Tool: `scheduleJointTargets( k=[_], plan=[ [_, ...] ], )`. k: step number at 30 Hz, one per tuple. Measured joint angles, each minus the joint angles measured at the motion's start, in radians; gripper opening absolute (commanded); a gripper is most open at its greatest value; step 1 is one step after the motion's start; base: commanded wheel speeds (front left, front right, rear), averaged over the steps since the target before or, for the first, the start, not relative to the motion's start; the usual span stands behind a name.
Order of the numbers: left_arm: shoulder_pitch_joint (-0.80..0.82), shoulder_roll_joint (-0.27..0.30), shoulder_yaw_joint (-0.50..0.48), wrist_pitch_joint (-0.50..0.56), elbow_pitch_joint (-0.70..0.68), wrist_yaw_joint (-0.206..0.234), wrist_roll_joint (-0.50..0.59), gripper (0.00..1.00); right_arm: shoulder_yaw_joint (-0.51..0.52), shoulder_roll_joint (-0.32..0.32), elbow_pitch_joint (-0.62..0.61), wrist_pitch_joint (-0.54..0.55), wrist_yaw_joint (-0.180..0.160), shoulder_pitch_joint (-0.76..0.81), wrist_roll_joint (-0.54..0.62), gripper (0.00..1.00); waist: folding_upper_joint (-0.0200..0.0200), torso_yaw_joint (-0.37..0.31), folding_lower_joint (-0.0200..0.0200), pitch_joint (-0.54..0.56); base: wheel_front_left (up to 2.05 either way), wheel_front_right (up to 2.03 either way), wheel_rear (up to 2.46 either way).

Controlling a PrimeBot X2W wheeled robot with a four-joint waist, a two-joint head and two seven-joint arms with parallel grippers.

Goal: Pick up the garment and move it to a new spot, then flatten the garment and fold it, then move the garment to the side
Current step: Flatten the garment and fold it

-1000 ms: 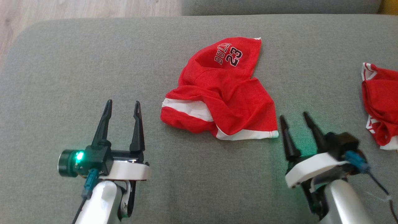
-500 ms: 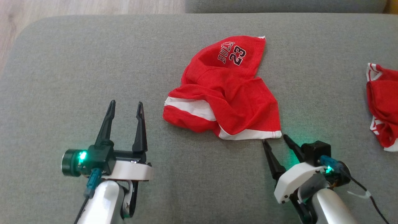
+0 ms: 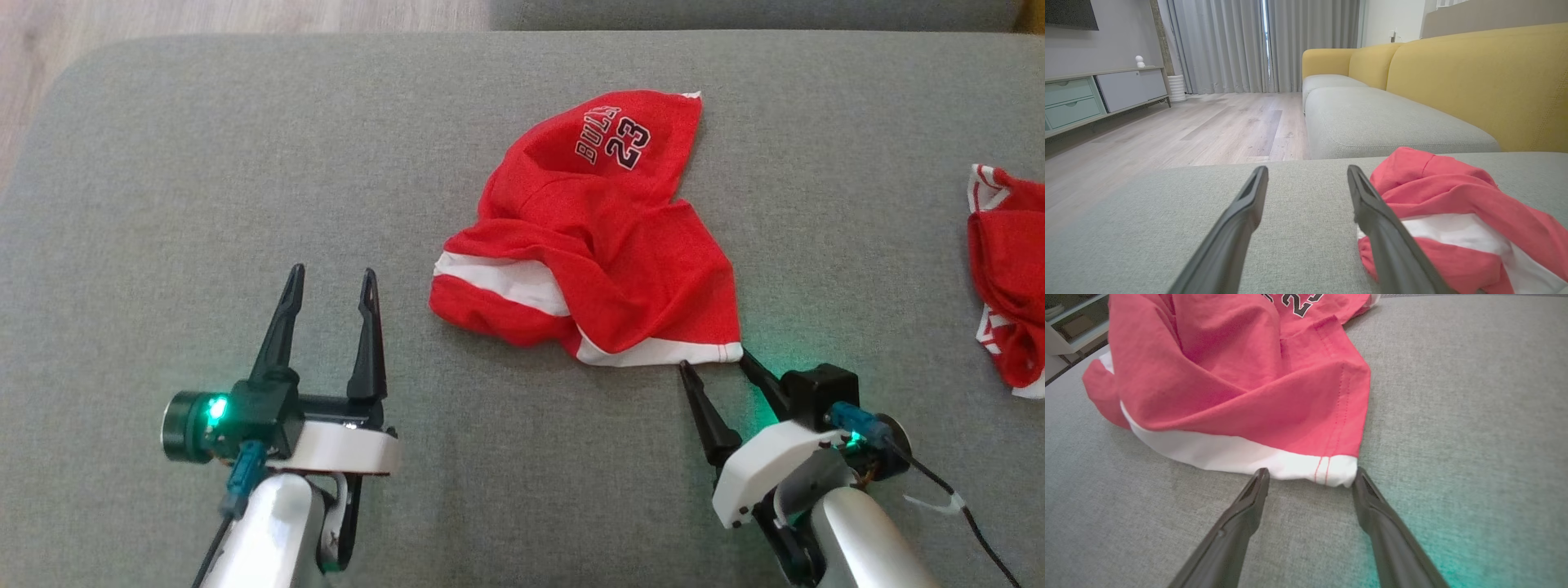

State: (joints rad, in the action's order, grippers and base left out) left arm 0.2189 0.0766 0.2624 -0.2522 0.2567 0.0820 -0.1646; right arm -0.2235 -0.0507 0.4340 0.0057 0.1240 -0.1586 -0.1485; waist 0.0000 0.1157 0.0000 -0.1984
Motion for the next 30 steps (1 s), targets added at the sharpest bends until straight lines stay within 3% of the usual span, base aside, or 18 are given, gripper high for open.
scheduleJointTargets(
  k=[14, 17, 24, 30],
  plan=[
    [0.0, -0.012, -0.007, 0.0, 0.011, -0.013, 0.016, 1.0, -0.002, 0.0, 0.02, -0.026, 0.0, -0.021, -0.003, 1.0, 0.0001, -0.002, 0.0, -0.007, 0.0, 0.0, 0.0],
    [0.001, -0.015, -0.007, 0.0, 0.014, -0.021, 0.025, 1.0, -0.004, 0.0, 0.023, -0.028, 0.0, -0.021, -0.01, 0.0, 0.0, -0.002, 0.0, -0.009, 0.0, 0.0, 0.0],
    [0.002, -0.019, -0.017, 0.0, 0.017, -0.021, 0.027, 1.0, 0.013, 0.0, 0.027, -0.056, 0.0, -0.023, -0.019, 0.0, 0.0, -0.003, 0.0001, -0.01, 0.0, 0.0, 0.0],
    [0.002, -0.019, -0.033, 0.0, 0.02, -0.022, 0.034, 1.0, 0.138, 0.0, 0.022, -0.069, 0.0, -0.028, 0.002, 0.0, 0.0, -0.011, 0.0001, -0.004, 0.0, 0.0, 0.0]
  ],
)
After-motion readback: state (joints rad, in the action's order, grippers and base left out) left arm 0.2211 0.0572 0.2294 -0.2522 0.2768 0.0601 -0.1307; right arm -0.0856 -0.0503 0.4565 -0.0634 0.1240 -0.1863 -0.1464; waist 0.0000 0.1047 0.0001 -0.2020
